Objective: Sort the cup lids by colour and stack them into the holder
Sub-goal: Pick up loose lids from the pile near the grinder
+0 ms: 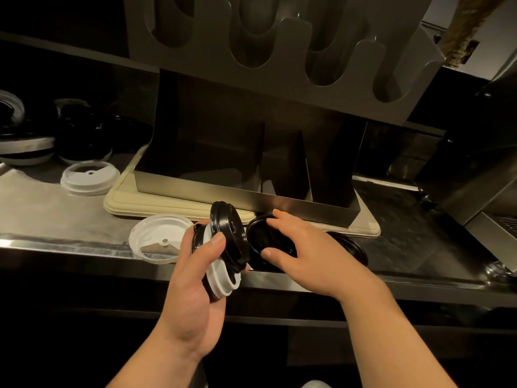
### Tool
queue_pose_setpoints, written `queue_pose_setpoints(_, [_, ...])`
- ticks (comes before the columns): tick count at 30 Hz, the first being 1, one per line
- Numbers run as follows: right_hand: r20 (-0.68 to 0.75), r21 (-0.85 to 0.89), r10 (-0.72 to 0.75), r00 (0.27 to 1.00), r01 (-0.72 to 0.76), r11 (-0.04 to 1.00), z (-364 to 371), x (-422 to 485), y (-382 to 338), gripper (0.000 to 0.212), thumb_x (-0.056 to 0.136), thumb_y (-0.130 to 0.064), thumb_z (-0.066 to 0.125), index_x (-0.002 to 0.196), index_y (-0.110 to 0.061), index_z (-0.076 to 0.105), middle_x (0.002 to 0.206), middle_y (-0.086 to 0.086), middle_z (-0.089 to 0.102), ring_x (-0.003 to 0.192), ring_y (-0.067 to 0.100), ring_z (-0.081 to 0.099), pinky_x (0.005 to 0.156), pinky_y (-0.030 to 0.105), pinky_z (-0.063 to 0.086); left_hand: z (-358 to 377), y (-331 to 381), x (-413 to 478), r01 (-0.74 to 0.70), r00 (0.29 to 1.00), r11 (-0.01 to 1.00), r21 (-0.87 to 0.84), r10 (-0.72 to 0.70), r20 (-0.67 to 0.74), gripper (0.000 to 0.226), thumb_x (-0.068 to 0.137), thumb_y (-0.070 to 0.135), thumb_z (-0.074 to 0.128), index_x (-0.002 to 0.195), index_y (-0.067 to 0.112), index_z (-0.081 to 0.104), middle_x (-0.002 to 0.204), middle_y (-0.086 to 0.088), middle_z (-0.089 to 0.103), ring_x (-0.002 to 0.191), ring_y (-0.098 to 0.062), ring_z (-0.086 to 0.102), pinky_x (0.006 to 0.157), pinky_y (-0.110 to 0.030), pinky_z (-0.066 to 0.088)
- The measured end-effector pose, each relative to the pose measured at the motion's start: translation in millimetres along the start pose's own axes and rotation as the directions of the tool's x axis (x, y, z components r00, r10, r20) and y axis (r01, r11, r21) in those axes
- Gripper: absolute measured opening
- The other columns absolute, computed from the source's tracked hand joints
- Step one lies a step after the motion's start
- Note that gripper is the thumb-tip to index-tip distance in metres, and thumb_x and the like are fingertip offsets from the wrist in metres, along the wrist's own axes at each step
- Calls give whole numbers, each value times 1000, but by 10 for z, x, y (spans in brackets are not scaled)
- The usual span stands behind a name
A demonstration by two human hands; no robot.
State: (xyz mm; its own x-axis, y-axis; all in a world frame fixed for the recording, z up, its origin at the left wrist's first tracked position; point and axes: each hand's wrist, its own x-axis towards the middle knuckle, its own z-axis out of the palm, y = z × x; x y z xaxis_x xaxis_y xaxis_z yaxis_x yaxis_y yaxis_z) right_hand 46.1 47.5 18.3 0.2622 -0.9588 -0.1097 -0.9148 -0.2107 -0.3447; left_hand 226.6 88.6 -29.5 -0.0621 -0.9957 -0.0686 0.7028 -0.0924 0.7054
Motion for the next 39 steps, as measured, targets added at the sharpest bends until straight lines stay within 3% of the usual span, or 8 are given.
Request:
queue_pose_setpoints(6, [-71,21,13,997,-12,1000,16,-19,-30,64,98,-54,51,155,-39,27,164,-17,23,152,6,15,125,44,21,-12,54,-29,67,998,995,-72,-66,18,87,45,52,94,119,15,70,116,-17,69,102,-30,66,77,-39,56])
queue_pose_setpoints(12, [-434,266,-31,900,161,950,-41,-261,-193,42,97,-33,62,136,-43,50,137,-26,49,128,-10,41,111,27,43,-22,166,-76,169,979,980,-104,-155,134,74,42,46,96,108,17,78,116,-18,72,105,-35,68,80,-44,56])
queue_pose_setpoints(15, [-351,346,-205,914,330,878,-116,-447,-358,67,86,-34,75,139,-56,40,140,-32,42,133,-6,41,101,19,47,53,214,-124,187,971,982,3,-185,150,75,53,37,94,121,17,71,122,-20,69,109,-34,69,86,-47,55])
queue_pose_setpoints(18, [-204,303,-301,932,352,885,-147,-507,-400,80,79,-40,82,140,-62,36,151,-39,24,142,-13,24,115,25,34,203,230,-171,128,982,976,174,-149,116,61,68,27,89,124,24,64,115,-13,73,104,-30,72,70,-38,57])
queue_pose_setpoints(26, [-470,477,-134,873,378,793,-160,-626,-27,67,61,-34,92,114,-51,54,142,-28,51,135,3,49,109,46,48,414,242,-234,109,991,992,61,-113,72,58,69,30,75,124,11,65,115,-17,72,100,-31,73,66,-34,59])
queue_pose_setpoints(29, [-491,361,-96,866,303,882,-183,-691,160,62,59,-42,91,105,-50,50,140,-30,51,128,-4,51,105,29,49,465,179,-201,76,996,994,79,-80,41,59,71,35,71,126,14,64,120,-13,71,111,-30,69,79,-39,56])
queue_pose_setpoints(33, [-479,132,-99,872,183,974,-222,-762,339,63,60,-48,88,110,-47,50,134,-28,52,121,-13,45,93,8,37,597,97,-202,53,997,993,102,-58,50,61,68,37,69,124,13,65,116,-10,73,101,-22,73,66,-29,59])
queue_pose_setpoints(39, [-558,324,166,813,30,945,-366,-823,871,70,71,-45,82,132,-46,47,131,-28,53,124,3,49,102,32,44,667,5,-147,8,999,985,173,-14,30,54,67,40,71,118,24,67,116,-4,73,106,-21,72,87,-44,55])
